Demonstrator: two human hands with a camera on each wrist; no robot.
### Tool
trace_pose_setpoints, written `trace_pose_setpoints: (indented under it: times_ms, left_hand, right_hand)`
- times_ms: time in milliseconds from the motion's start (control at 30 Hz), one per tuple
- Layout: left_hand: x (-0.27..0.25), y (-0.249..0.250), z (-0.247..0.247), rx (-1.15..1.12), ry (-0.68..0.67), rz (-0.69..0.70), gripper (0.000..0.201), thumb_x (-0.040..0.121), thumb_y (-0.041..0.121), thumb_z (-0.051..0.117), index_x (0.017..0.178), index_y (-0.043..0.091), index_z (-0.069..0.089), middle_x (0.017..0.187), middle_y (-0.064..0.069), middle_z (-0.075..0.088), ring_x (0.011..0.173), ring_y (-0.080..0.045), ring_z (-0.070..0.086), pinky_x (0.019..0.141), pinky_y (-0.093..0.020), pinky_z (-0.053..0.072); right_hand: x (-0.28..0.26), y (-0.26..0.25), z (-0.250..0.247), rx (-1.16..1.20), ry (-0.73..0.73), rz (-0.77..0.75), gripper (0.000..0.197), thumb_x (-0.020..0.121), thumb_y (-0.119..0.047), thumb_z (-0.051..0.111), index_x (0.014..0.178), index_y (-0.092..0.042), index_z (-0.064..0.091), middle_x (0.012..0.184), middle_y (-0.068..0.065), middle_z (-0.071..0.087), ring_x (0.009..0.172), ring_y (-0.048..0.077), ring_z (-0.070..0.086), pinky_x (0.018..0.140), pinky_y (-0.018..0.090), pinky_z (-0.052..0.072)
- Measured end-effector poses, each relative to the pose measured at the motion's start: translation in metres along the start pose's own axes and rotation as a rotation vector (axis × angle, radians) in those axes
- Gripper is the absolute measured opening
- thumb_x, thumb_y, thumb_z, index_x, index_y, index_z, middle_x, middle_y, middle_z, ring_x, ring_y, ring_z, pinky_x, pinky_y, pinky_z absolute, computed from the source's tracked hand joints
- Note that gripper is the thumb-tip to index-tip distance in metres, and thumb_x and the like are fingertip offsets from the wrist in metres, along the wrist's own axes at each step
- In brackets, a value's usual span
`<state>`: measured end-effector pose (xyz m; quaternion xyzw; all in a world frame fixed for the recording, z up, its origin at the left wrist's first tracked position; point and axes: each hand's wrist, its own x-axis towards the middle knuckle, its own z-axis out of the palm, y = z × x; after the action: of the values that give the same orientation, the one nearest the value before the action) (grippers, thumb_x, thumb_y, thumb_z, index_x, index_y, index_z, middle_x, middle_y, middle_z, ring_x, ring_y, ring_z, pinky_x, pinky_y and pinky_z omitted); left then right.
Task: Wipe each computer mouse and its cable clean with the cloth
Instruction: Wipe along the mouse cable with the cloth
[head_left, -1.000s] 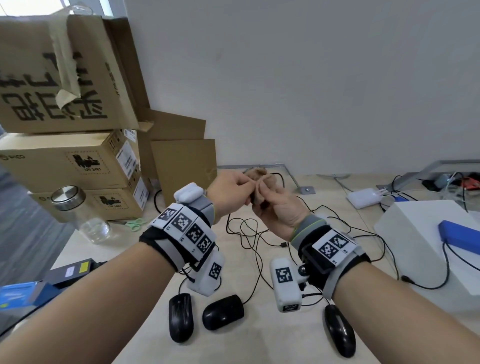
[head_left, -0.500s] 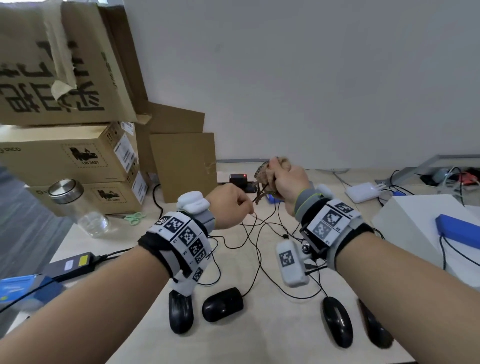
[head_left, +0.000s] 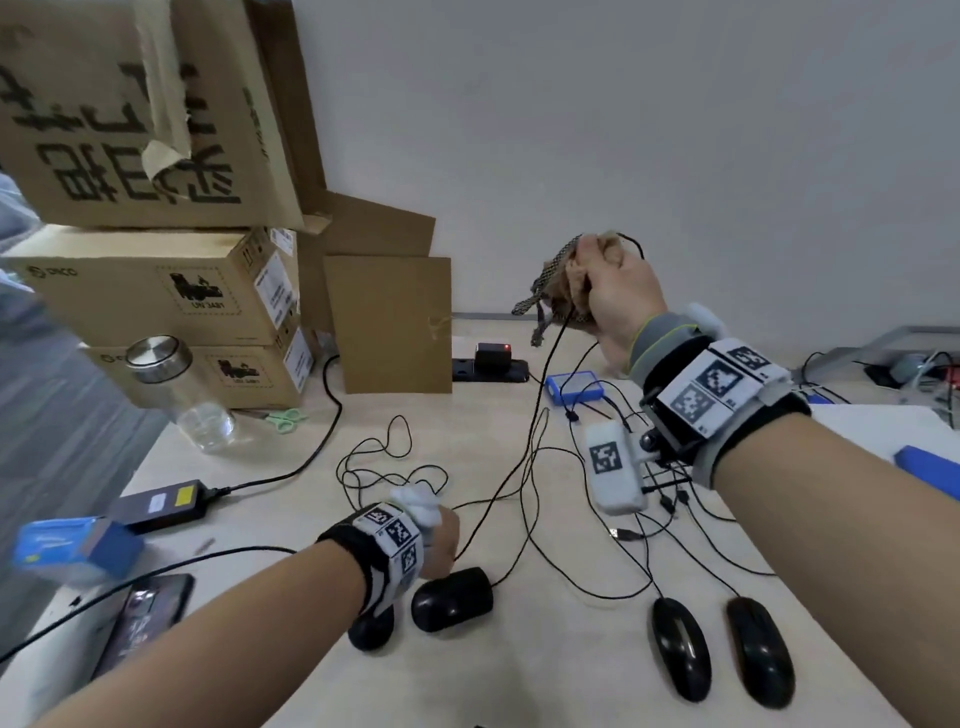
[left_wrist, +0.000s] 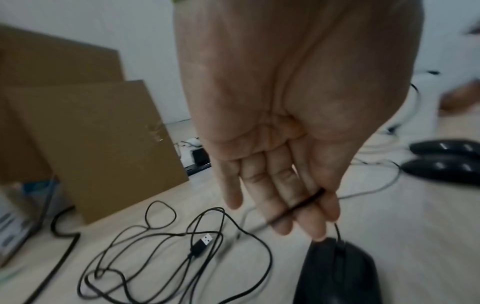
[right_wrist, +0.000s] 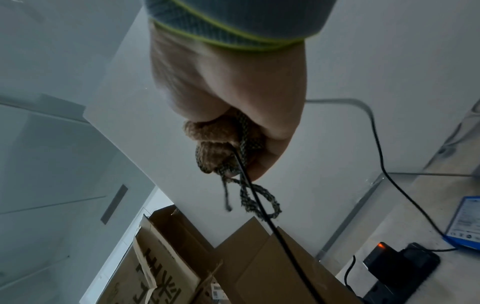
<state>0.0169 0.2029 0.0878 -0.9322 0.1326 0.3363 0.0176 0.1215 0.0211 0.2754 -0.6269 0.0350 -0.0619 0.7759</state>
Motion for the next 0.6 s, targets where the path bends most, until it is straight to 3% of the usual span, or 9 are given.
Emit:
trace_pose_setpoints:
  times_ms: [100,167,233,300,400,433,500,567,600]
  left_hand:
    - [0.002,-0.004,-0.026,-0.044,0.008,0.078,0.035,0.097,0.034,0.050,0.128,0.021,0.061,0.128,0.003,0.062,0.114,-0.018,0.060,0.090,-0.027,0.047]
    - [-0.002,-0.002,-0.052,-0.367,0.138,0.092,0.036,0.098,0.030,0.053,0.134,0.025,0.056,0.132,0.006,0.060,0.117,-0.014,0.058,0.096,-0.026,0.045]
    - [-0.008,0.007,-0.075,-0.802,0.370,0.137,0.030,0.098,0.025,0.055,0.127,0.022,0.061,0.125,0.004,0.065,0.112,-0.012,0.061,0.096,-0.026,0.046]
    - [-0.015,0.026,-0.097,-1.193,0.470,0.241,0.020,0.099,0.021,0.053,0.117,0.016,0.061,0.110,-0.001,0.070,0.100,-0.015,0.064,0.090,-0.030,0.049]
    - [-0.029,0.054,-0.118,-1.695,0.360,0.303,0.018,0.102,0.025,0.047,0.103,0.009,0.054,0.072,-0.007,0.063,0.060,-0.019,0.054,0.063,-0.032,0.047]
    - [-0.027,0.058,-0.117,-1.713,0.371,0.259,0.023,0.102,0.031,0.046,0.097,0.010,0.054,0.065,-0.005,0.055,0.052,-0.017,0.045,0.053,-0.029,0.041]
    - [-0.019,0.061,-0.112,-1.524,0.538,0.163,0.028,0.101,0.036,0.046,0.084,0.015,0.055,0.058,0.001,0.048,0.047,-0.013,0.036,0.048,-0.026,0.030]
    - [-0.014,0.058,-0.109,-1.268,0.678,0.150,0.028,0.098,0.034,0.051,0.075,0.018,0.056,0.058,0.003,0.053,0.050,-0.013,0.043,0.051,-0.026,0.031]
    - [-0.015,0.057,-0.109,-1.127,0.684,0.153,0.028,0.097,0.033,0.053,0.074,0.018,0.056,0.063,0.002,0.057,0.055,-0.014,0.048,0.053,-0.026,0.033]
  right_hand:
    - [-0.007,0.011,-0.001,-0.021,-0.071,0.051,0.034,0.102,-0.025,0.048,0.069,-0.019,0.045,0.051,-0.008,0.049,0.064,0.016,0.045,0.076,0.036,0.040]
    - [-0.011,0.021,0.000,-0.072,-0.094,0.043,0.038,0.102,-0.025,0.047,0.064,-0.019,0.045,0.050,-0.007,0.048,0.060,0.014,0.045,0.067,0.029,0.041]
    - [-0.015,0.031,0.002,-0.088,-0.103,0.035,0.039,0.102,-0.023,0.048,0.063,-0.018,0.044,0.048,-0.006,0.047,0.055,0.015,0.043,0.057,0.023,0.039]
    - [-0.021,0.038,0.003,-0.030,-0.111,0.050,0.036,0.102,-0.020,0.048,0.067,-0.015,0.043,0.050,-0.006,0.047,0.051,0.011,0.043,0.051,0.017,0.039]
    - [-0.030,0.045,0.004,-0.079,-0.115,0.029,0.034,0.102,-0.019,0.048,0.068,-0.014,0.042,0.050,-0.007,0.048,0.045,0.004,0.044,0.049,0.014,0.041]
    - [-0.032,0.047,0.003,-0.093,-0.107,0.027,0.035,0.102,-0.019,0.048,0.068,-0.015,0.043,0.050,-0.007,0.048,0.043,0.004,0.043,0.047,0.014,0.040]
    - [-0.033,0.048,-0.001,-0.133,-0.067,0.020,0.036,0.102,-0.019,0.048,0.066,-0.016,0.042,0.050,-0.006,0.046,0.041,0.005,0.040,0.045,0.015,0.037]
    - [-0.031,0.047,-0.005,-0.083,-0.006,0.051,0.036,0.101,-0.016,0.049,0.066,-0.017,0.041,0.051,-0.005,0.046,0.039,0.004,0.039,0.043,0.014,0.038]
    - [-0.029,0.045,-0.007,-0.020,0.025,0.068,0.035,0.101,-0.015,0.049,0.067,-0.017,0.041,0.051,-0.005,0.047,0.040,0.003,0.041,0.043,0.013,0.039]
